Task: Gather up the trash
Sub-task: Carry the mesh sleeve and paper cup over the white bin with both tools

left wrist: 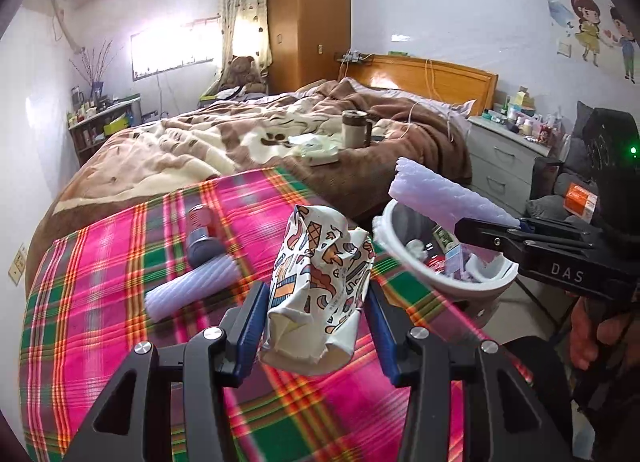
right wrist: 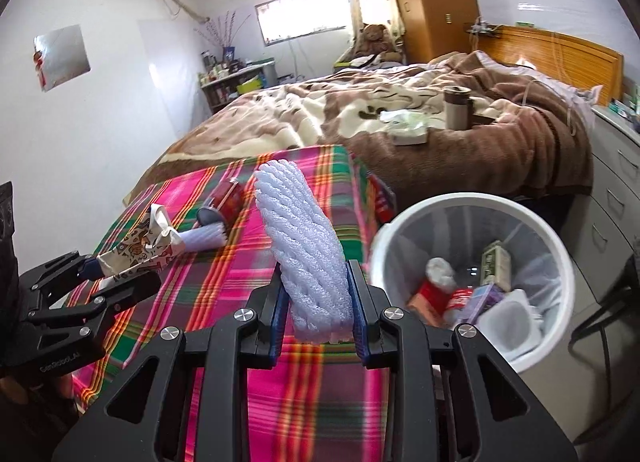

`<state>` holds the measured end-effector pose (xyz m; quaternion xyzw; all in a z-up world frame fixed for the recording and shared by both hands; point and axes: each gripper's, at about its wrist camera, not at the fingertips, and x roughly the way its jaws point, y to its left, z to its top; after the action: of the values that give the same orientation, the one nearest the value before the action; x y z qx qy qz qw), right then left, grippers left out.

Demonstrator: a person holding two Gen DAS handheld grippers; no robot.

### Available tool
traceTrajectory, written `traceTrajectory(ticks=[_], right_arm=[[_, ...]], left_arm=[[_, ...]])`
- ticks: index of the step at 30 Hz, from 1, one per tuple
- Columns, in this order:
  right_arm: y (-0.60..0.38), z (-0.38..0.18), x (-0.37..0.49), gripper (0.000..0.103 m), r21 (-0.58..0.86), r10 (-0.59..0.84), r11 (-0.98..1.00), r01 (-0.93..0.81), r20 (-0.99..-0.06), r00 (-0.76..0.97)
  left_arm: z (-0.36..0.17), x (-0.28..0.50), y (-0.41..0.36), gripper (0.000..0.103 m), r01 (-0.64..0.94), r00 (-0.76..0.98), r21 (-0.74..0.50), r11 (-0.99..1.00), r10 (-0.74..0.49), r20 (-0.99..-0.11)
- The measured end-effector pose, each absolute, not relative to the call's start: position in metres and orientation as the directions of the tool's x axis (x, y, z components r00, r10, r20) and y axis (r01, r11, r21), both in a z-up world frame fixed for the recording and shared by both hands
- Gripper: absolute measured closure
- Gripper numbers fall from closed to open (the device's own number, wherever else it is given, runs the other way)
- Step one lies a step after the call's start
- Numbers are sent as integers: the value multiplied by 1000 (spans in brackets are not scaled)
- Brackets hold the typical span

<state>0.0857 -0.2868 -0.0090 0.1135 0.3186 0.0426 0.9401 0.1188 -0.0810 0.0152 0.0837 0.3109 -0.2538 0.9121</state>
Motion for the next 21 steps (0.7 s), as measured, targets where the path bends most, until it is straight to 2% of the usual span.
traceTrajectory(ticks=[12,21], right_arm=[[-337,-8,67,75,244,65,965,99,-584,809],[-371,-15,67,75,226,-10,956,187,-614,790]], left_arm=[[20,105,-139,54,562,654,-41,826,-474,-589],[19,100,-188,54,615,615,-53,786,-522,-591]])
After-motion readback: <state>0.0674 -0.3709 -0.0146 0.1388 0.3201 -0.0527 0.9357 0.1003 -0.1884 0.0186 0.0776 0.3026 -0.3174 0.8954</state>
